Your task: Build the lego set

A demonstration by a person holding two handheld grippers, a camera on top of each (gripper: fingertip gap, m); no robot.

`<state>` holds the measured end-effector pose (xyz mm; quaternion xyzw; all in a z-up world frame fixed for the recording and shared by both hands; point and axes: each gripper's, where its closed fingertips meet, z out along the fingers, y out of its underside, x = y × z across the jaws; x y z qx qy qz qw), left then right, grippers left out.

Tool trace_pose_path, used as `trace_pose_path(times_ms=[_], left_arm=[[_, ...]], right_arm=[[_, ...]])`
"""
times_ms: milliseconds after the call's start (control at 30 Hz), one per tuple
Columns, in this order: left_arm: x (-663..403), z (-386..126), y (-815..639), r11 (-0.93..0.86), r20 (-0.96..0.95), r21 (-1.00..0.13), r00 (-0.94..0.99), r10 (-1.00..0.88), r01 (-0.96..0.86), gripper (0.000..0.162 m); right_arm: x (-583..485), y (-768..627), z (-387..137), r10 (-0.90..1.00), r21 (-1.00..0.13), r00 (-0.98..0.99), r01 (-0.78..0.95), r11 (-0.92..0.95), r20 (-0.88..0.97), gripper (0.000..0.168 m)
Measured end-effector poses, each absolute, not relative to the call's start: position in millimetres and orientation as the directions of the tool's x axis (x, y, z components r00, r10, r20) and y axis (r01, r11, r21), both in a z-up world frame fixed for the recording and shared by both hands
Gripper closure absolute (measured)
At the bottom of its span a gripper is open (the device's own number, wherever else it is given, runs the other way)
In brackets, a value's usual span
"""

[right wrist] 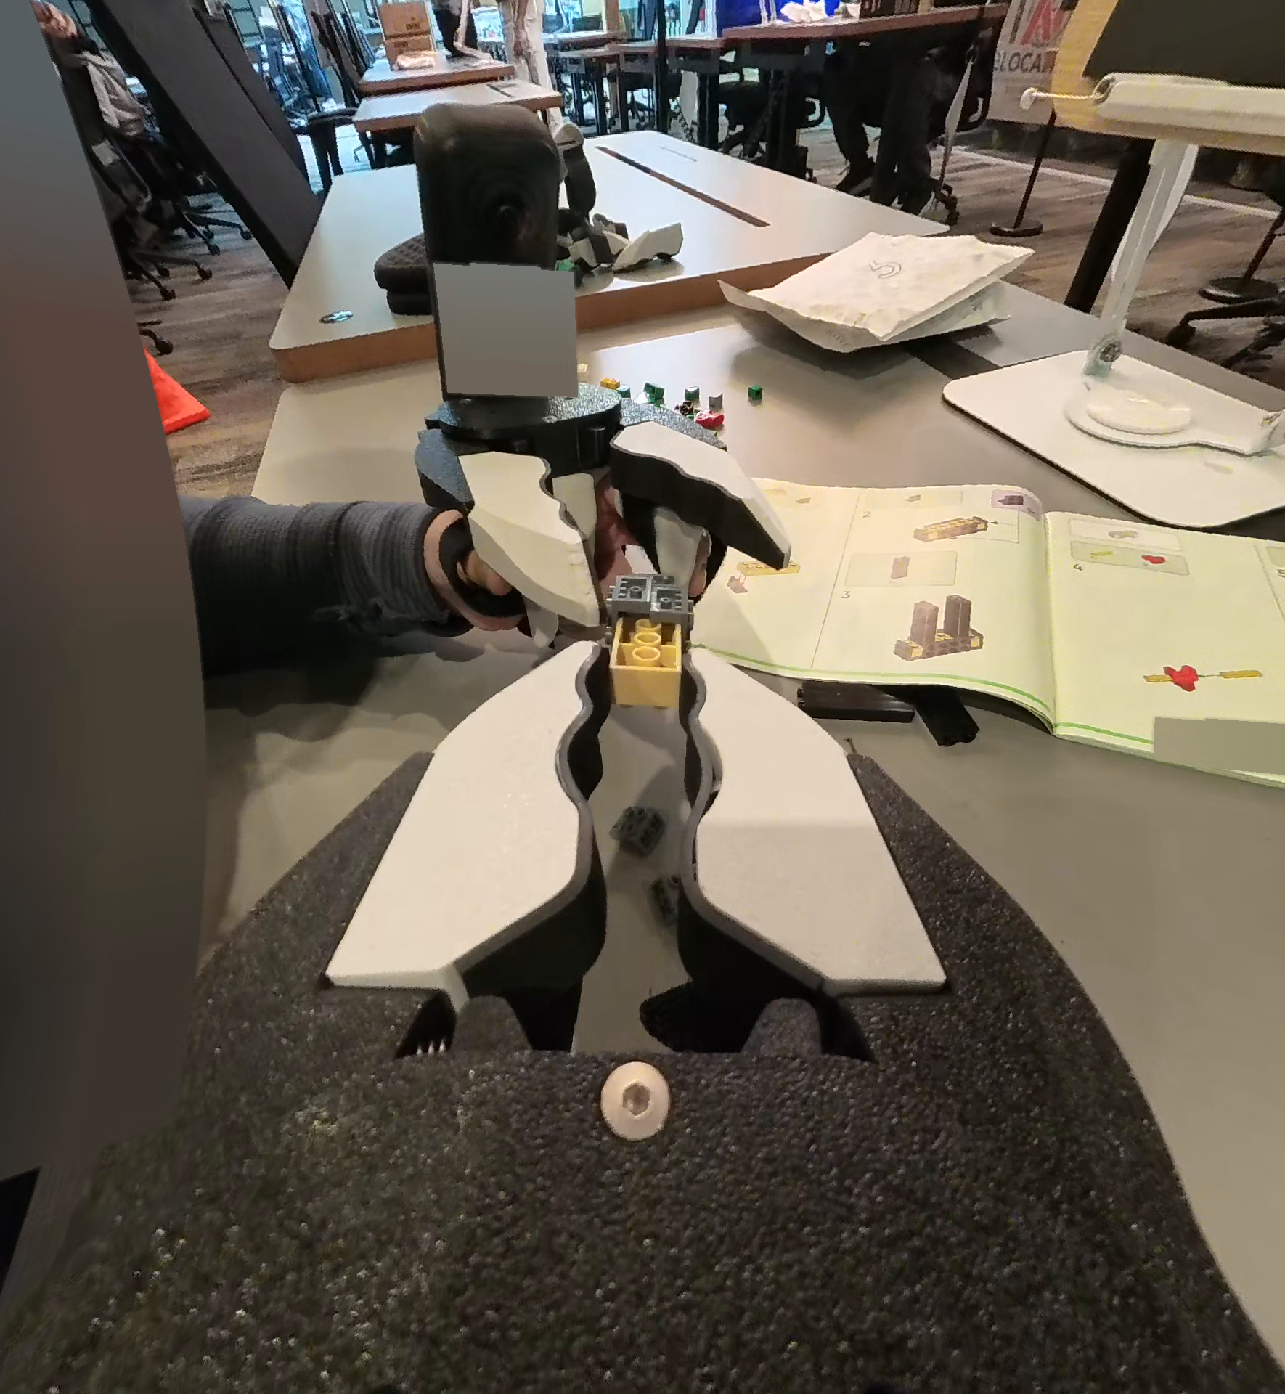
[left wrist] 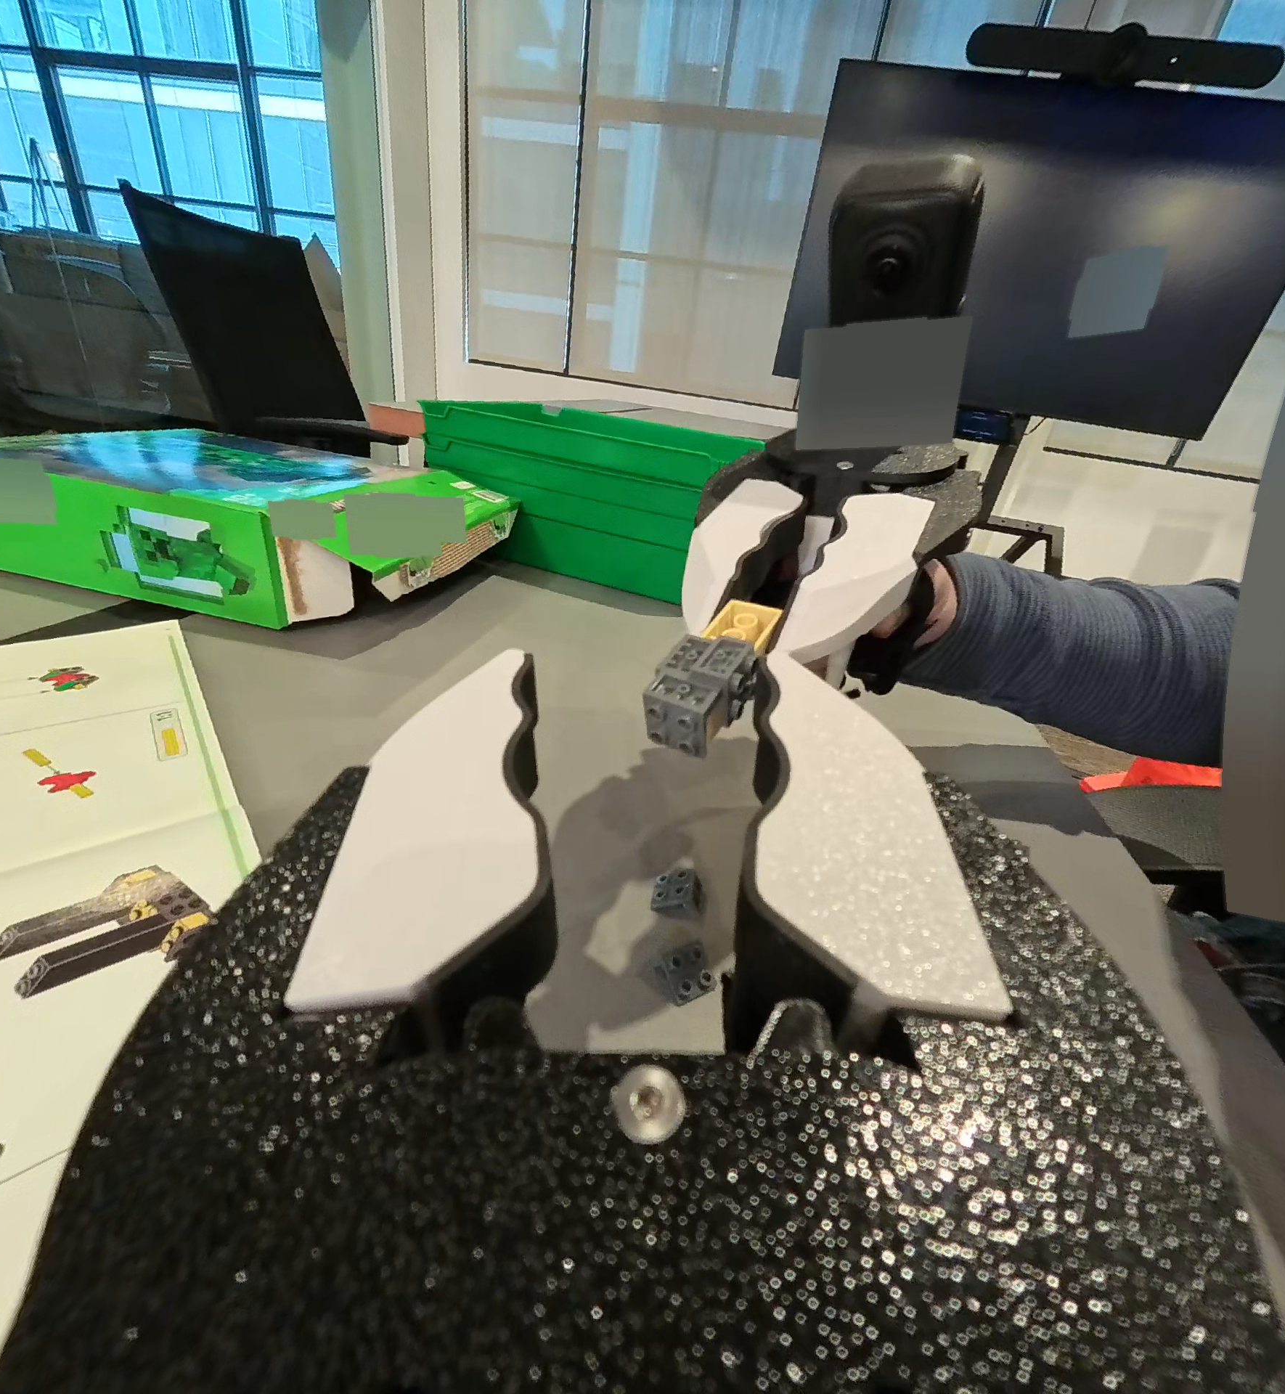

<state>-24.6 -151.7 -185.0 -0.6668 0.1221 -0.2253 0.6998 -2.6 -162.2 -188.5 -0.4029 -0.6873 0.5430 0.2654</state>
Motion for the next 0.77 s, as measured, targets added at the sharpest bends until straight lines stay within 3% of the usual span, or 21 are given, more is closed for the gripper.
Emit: trace_pose_path(times_ms=[367, 533, 667, 767], left_arm=[[-31.0, -181.3, -152.5, 0.030, 0.125, -0.987, 0.883, -0.452, 0.155, 0.099], [-30.2, -182.5, -157.5, 0.046, 0.025, -0.998, 0.888, -0.459, 0.052, 0.099], [-25.3, -184.9, -163.5, 0.087, -0.139, -0.990, 0.880, -0.454, -0.112, 0.108], [-17.2, -179.7, -168.0, 0.082, -0.064, -0.996, 0.848, -0.526, -0.025, 0.114]], right_arm=[[-6.9, -162.8, -187.4, 0.851, -0.965, -0.512, 0.261, 0.028, -0.114, 0.151], [-8.0, -161.6, -183.8, 0.837, -0.967, -0.520, 0.254, -0.037, -0.169, 0.151], [-6.6, -157.5, -179.7, 0.790, -0.955, -0.559, 0.277, -0.109, -0.252, 0.151], [-3.1, -156.2, -178.5, 0.742, -0.948, -0.602, 0.280, -0.151, -0.295, 0.151]])
